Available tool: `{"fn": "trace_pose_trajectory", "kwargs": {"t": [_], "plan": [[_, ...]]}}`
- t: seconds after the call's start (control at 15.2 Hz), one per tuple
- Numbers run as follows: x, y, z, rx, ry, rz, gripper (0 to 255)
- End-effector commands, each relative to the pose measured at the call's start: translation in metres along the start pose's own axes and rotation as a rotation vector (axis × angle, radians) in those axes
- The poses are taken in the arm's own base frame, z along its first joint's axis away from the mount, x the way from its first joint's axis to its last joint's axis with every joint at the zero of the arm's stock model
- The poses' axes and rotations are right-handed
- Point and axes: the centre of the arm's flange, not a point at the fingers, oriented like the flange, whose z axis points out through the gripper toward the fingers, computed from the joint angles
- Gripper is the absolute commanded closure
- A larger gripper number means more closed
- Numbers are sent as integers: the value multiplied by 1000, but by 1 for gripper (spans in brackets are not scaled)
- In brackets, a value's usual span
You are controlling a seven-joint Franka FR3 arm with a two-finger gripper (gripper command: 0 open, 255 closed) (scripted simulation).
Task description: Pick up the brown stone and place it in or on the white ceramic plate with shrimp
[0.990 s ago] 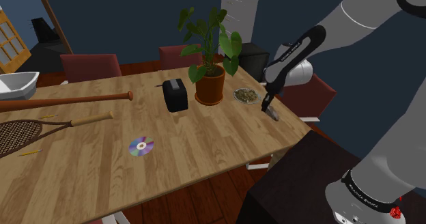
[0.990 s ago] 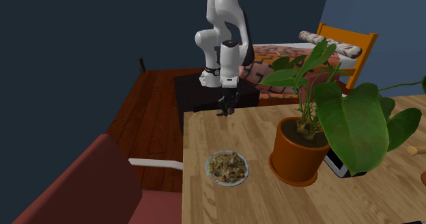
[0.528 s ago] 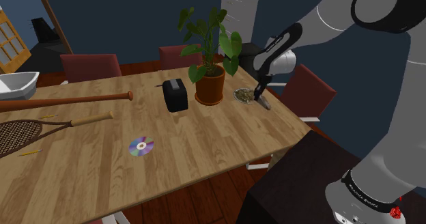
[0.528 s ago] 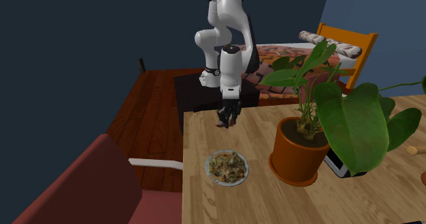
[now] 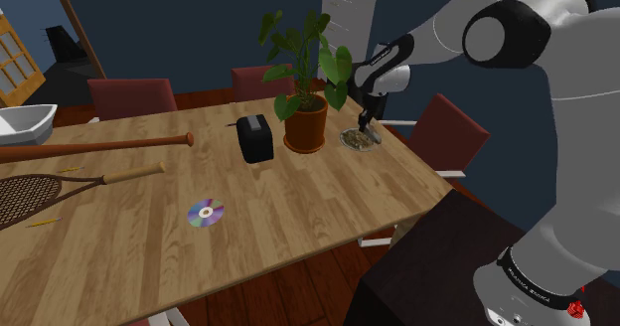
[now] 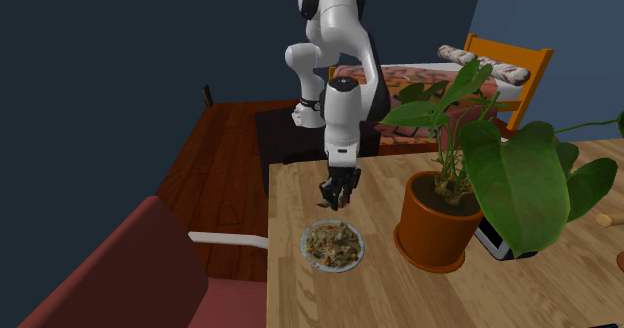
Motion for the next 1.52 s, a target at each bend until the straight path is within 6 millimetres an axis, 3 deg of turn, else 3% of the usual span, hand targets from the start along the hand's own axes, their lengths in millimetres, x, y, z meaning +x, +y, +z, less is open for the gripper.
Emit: {"fn": "trace_pose_trajectory", "kwargs": {"t": [0.0, 0.2, 1.06, 1.45], "plan": [[20, 20, 3, 0, 0, 0, 255], [50, 46, 5, 0, 0, 0, 255], [45, 44, 74, 0, 0, 0, 255], [45, 44, 76, 0, 0, 0, 255]]}}
